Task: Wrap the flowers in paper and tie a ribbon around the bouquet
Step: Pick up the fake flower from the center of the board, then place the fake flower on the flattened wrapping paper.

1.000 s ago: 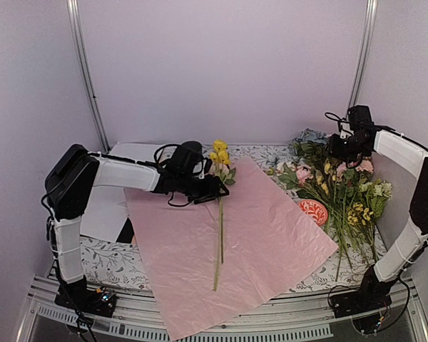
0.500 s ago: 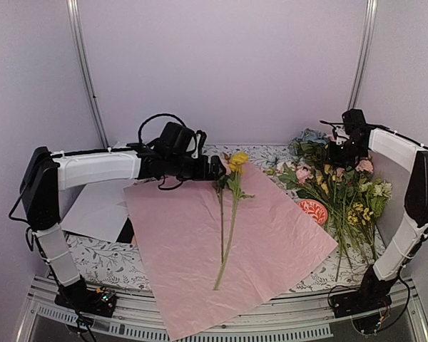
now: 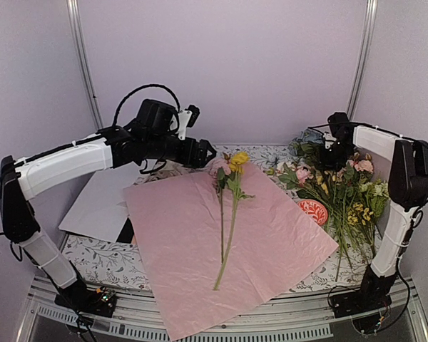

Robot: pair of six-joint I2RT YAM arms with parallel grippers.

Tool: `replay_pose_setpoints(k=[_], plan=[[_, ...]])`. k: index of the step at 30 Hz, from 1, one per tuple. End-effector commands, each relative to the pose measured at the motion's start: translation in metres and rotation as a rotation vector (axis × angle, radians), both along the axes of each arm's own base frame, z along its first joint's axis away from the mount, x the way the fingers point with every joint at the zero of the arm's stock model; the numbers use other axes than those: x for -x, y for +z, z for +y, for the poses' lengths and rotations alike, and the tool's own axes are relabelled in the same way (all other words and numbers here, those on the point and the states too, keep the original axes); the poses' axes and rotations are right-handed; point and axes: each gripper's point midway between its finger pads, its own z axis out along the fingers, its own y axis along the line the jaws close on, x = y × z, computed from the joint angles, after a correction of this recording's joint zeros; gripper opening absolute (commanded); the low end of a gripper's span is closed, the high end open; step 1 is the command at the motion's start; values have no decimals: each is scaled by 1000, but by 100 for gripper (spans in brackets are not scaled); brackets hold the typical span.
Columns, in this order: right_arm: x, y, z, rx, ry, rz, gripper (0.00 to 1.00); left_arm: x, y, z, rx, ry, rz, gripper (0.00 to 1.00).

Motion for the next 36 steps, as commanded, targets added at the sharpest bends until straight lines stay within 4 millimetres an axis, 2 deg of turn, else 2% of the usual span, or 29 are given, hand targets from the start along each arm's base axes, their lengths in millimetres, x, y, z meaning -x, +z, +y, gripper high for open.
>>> replay_pose_setpoints(k=[1, 7, 11, 13, 16, 21, 24, 29, 31, 33, 36], plan=[[-3, -4, -13, 95, -28, 11, 23, 6, 6, 4, -8, -22, -21, 99], [-9, -4, -23, 157, -39, 8, 20, 8, 1, 0, 28, -32, -1, 99], [-12, -1, -21, 157, -25, -5, 1, 9, -1, 0, 31, -30, 2, 99], [-15, 10, -20, 149, -22, -28, 0, 9, 0, 0, 30, -30, 0, 99], [-17, 39, -23, 157, -37, -95, 0, 9, 0, 1, 30, -28, -2, 99], [-14, 115, -32, 177, -75, -281, 0, 10, 2, 2, 33, -25, -7, 99], [-6, 161, -36, 177, -104, -415, 0, 10, 5, 2, 41, -24, -15, 99], [15, 222, -40, 144, -131, -633, 0, 11, 11, 2, 57, -32, -33, 99], [25, 247, -31, 90, -97, -725, 0, 13, 14, 3, 63, -36, -45, 99], [34, 269, -10, -14, -11, -804, 0, 15, 18, 6, 72, -37, -58, 99], [52, 283, 43, -316, 150, -835, 0, 17, 19, 11, 81, -21, -69, 99]])
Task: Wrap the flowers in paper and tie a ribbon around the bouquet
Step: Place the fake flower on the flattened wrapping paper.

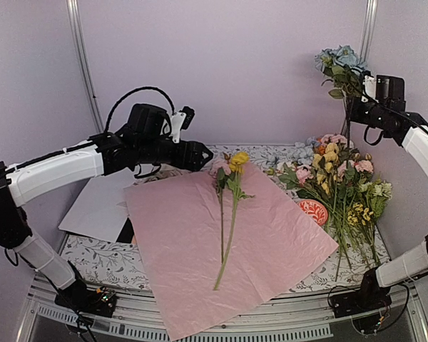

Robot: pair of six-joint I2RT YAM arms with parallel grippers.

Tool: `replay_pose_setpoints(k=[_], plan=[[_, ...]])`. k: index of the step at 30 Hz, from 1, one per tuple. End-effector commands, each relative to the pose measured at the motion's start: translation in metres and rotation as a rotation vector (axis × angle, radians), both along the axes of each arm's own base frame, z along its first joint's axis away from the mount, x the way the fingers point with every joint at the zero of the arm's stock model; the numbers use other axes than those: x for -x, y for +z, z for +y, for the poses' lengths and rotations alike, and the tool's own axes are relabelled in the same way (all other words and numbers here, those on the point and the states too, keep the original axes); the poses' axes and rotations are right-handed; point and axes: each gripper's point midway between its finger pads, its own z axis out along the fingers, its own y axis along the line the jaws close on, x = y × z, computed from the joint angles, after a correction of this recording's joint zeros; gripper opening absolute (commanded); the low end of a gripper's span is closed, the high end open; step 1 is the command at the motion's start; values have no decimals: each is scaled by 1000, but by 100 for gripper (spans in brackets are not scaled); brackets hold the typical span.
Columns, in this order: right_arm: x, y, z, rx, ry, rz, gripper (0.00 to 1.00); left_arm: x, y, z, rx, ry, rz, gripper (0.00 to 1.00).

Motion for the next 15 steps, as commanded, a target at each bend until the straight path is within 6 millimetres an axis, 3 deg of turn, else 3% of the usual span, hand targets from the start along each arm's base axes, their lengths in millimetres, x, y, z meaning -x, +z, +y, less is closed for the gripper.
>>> replay_pose_setpoints(k=[1, 4, 7, 13, 15], plan=[[18, 23, 87, -304, 383, -111, 0, 4, 13, 7, 41, 15, -41, 99], [48, 8, 169, -533, 542, -108, 0, 4, 4, 9, 44, 29, -19, 99], [69, -25, 240, -705, 619, -33, 0, 6, -6, 11, 43, 36, 9, 99], [89, -122, 337, -810, 594, 213, 0, 10, -21, 23, 31, 56, 32, 99], [89, -154, 356, -800, 575, 282, 0, 11, -23, 26, 30, 61, 36, 99]])
